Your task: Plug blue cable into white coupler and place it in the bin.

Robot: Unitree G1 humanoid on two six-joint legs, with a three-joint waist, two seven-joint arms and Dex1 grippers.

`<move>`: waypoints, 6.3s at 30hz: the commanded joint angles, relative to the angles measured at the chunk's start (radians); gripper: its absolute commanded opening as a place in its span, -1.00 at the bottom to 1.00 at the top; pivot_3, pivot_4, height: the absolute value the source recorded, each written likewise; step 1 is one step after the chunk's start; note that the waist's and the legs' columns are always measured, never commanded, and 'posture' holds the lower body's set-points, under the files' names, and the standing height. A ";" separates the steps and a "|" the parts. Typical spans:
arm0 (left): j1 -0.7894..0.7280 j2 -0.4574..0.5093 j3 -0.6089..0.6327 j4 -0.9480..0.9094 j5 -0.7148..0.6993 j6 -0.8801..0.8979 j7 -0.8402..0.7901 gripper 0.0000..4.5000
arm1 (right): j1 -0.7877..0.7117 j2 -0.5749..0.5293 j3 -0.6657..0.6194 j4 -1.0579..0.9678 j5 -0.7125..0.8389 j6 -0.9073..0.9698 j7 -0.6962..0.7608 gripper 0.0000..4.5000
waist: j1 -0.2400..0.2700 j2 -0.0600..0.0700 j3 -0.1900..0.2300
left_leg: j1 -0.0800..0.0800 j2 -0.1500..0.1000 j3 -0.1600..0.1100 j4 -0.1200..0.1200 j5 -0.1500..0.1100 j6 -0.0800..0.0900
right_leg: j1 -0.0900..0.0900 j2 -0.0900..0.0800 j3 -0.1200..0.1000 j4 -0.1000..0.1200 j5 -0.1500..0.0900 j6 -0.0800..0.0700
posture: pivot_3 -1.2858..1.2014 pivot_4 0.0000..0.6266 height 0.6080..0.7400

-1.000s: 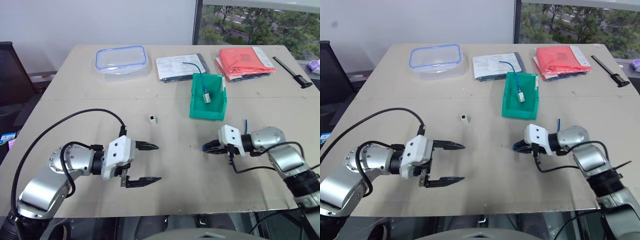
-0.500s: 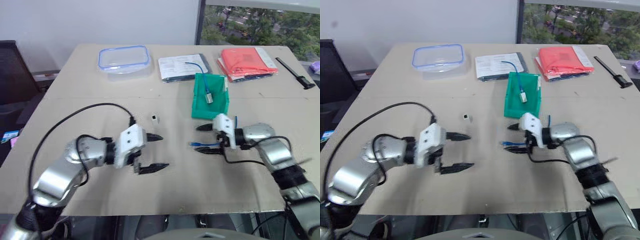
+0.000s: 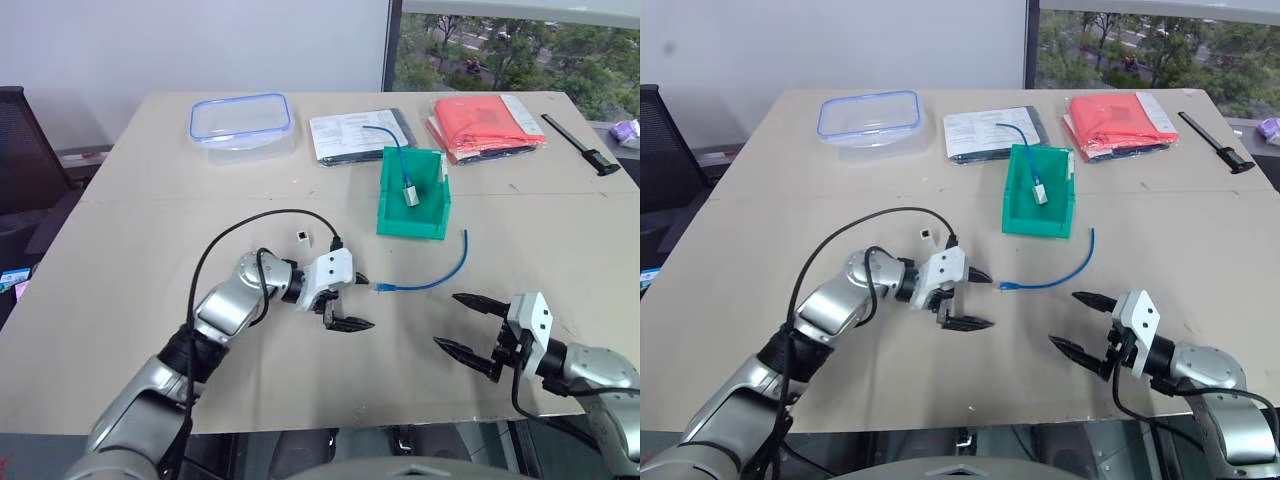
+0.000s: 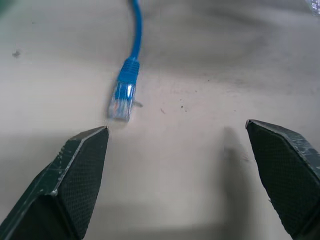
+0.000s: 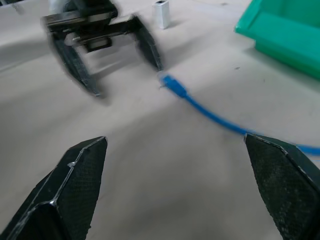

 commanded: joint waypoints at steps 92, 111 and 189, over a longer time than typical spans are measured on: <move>0.505 -0.182 0.602 -0.779 -0.380 0.376 0.813 0.50 | -0.313 0.220 0.003 -0.033 0.692 0.413 -0.435 -1.00 | 0.000 -0.003 -0.005 | 0.000 0.000 -0.004 -0.001 0.000 0.001 | 0.002 -0.004 0.001 -0.001 -0.001 -0.002 | 0.03 -0.52 0.96; 0.444 -0.378 0.367 -0.305 0.129 0.000 1.035 0.50 | -0.357 0.253 0.020 -0.005 0.617 0.410 -0.416 -1.00 | 0.001 -0.003 -0.005 | -0.002 0.000 -0.003 -0.002 -0.001 0.001 | 0.001 -0.007 -0.001 -0.002 0.000 0.000 | 0.03 -0.52 0.96; 0.136 -0.423 0.222 -0.041 0.321 -0.465 0.882 -0.82 | -0.652 0.330 0.299 0.259 -0.275 -0.161 -0.449 -1.00 | -0.002 -0.003 -0.004 | -0.002 0.000 -0.001 -0.001 -0.001 0.001 | -0.001 -0.004 -0.001 -0.002 0.002 0.003 | 0.03 -0.52 0.96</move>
